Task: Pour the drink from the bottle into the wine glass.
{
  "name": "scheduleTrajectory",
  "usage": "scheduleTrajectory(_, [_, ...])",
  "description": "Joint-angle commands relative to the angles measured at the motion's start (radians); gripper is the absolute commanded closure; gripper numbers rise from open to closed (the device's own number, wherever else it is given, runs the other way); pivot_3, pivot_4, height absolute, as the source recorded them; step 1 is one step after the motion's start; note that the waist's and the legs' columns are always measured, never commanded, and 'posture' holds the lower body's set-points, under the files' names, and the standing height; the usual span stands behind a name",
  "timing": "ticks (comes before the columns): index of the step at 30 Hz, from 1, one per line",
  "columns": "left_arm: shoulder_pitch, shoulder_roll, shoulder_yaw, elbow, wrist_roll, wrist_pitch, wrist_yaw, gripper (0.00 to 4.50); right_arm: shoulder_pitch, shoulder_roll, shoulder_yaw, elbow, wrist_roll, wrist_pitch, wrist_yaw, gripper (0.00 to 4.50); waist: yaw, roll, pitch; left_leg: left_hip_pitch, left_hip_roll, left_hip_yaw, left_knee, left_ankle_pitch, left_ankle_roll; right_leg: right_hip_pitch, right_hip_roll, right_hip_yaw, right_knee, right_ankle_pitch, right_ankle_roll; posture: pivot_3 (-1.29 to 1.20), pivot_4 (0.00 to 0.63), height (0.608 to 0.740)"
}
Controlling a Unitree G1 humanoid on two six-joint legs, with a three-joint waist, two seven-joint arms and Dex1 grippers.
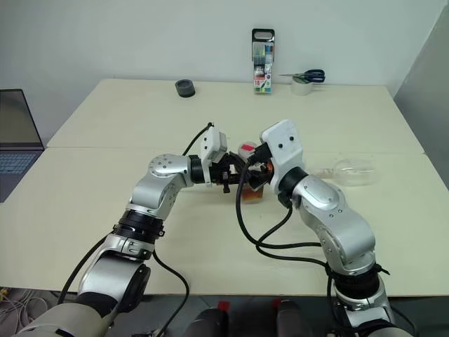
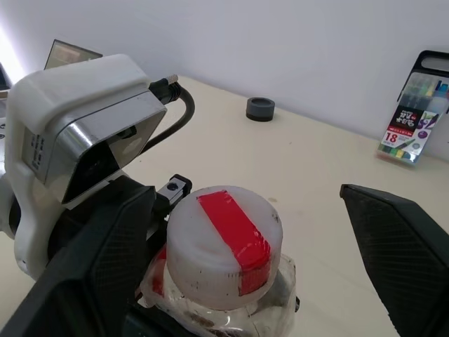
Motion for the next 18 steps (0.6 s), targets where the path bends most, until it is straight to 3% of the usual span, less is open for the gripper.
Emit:
scheduleTrajectory(1, [-0.024, -0.001, 0.013, -0.027, -0.007, -0.017, -0.001, 2.74, -0.009, 0.005, -0.007, -0.024, -0.003, -0.03, 0.006, 0.92, 0.0, 0.0, 0.0, 0.0, 0.0, 0.0, 0.0, 0.0, 0.0, 0.0, 0.0, 0.0, 0.0, 0.0, 0.0, 0.0, 0.15, 0.74])
scheduleTrajectory(6, [-0.019, 0.002, 0.011, -0.036, -0.009, -0.011, -0.003, 2.74, -0.005, -0.002, 0.002, -0.015, 0.005, -0.041, 0.039, 2.65, 0.0, 0.0, 0.0, 0.0, 0.0, 0.0, 0.0, 0.0, 0.0, 0.0, 0.0, 0.0, 0.0, 0.0, 0.0, 0.0, 0.15, 0.74])
scheduleTrajectory(13, [-0.027, 0.006, 0.01, -0.042, -0.016, 0.0, -0.017, 2.74, -0.023, -0.063, 0.018, 0.039, 0.061, -0.061, 0.199, 2.7, 0.0, 0.0, 0.0, 0.0, 0.0, 0.0, 0.0, 0.0, 0.0, 0.0, 0.0, 0.0, 0.0, 0.0, 0.0, 0.0, 0.15, 0.74])
scheduleTrajectory(18, [-0.036, 0.031, 0.002, -0.048, -0.023, -0.005, -0.088, 2.74, -0.231, -0.34, 0.041, 0.422, 0.076, -0.339, 0.772, 2.7, -0.001, 0.001, 0.0, 0.001, -0.001, 0.004, 0.001, -0.002, 0.004, 0.001, 0.0, 0.0, -0.001, 0.0, 0.0, 0.0, 0.15, 0.74])
